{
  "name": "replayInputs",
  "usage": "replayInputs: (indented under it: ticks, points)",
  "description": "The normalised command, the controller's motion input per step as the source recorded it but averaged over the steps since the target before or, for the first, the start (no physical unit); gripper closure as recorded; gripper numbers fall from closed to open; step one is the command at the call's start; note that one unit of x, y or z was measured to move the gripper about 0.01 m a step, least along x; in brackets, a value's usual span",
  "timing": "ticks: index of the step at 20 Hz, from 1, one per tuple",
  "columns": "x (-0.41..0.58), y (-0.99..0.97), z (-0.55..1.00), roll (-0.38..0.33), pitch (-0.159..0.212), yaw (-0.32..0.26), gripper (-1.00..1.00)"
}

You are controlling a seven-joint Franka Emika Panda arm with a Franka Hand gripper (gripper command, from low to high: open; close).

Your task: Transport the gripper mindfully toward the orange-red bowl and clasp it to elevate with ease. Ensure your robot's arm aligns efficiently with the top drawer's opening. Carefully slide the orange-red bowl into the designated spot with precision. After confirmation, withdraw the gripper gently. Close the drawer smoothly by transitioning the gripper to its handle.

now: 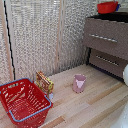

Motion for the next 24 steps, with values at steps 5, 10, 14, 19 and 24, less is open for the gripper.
replayInputs:
  ticks: [5, 10, 14, 19, 24]
  points:
    - [-0.027, -0.01, 0.00, 0.011, -0.042, 0.007, -1.00]
    - [-0.071, 0.09, 0.01, -0.004, -0.048, 0.011, -1.00]
    - [-0.010, 0.23, 0.08, -0.039, -0.080, 0.065, -1.00]
    - [0.000, 0.14, 0.29, -0.124, -0.014, 0.186, -1.00]
    - [-0.018, 0.00, 0.32, -0.147, 0.000, 0.263, -1.00]
